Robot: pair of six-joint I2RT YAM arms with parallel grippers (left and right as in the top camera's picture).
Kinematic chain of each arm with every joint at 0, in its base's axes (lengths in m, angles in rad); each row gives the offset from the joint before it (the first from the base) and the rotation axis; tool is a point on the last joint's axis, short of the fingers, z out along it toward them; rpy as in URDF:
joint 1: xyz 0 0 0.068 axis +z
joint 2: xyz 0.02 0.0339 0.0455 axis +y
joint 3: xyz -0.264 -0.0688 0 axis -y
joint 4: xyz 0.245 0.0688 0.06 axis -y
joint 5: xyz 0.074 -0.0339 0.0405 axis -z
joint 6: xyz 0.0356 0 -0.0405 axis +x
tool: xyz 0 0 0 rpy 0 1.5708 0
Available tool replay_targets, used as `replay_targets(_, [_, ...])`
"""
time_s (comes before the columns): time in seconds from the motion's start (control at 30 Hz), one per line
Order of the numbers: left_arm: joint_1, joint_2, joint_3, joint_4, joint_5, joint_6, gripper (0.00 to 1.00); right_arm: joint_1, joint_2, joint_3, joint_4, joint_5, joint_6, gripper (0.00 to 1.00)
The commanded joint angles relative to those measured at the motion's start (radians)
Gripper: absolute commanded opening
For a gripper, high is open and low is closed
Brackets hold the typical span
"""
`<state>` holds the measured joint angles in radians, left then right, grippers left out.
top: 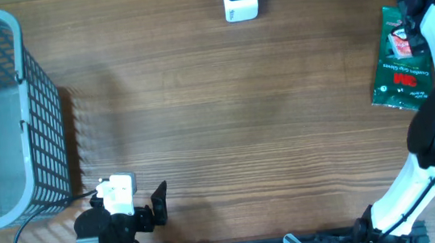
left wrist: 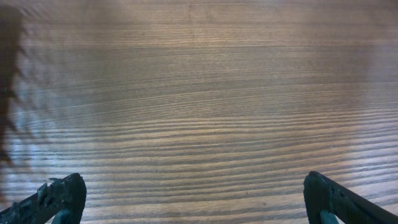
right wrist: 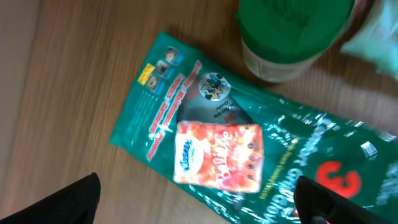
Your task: Scan the item barcode
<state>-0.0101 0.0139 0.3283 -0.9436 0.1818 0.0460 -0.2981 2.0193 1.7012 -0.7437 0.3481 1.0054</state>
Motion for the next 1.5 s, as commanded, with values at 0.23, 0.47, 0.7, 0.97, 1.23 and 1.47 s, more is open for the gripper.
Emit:
replay_targets(0.23, [0.006, -0.007, -0.001, -0.001, 0.012, -0.006, 1.0, -0.001, -0.577, 0.001, -0.043, -0.3, -0.411, 1.0])
replay_targets(0.47, [0.006, -0.007, -0.001, -0.001, 0.012, -0.006, 1.0, -0.001, -0.937, 0.001, -0.156, -0.469, -0.41, 1.0])
replay_targets(0.7, [0.006, -0.007, -0.001, -0.001, 0.012, -0.006, 1.0, -0.001, -1.183, 0.001, -0.498, -0.5, -0.4, 1.0])
replay_targets(0.97, [0.006, -0.007, -0.001, -0.001, 0.012, -0.006, 1.0, -0.001, -1.307, 0.001, -0.775, -0.461, -0.374, 1.0])
replay_targets(1.23, [0.006, -0.007, -0.001, -0.001, 0.012, -0.006, 1.0, -0.001, -1.305, -0.008, -0.847, -0.456, -0.456, 1.0])
replay_targets(1.47, [0.006, -0.007, -0.001, -0.001, 0.012, -0.006, 1.0, 0.027, -1.314, -0.008, -0.739, -0.439, -0.456, 1.0])
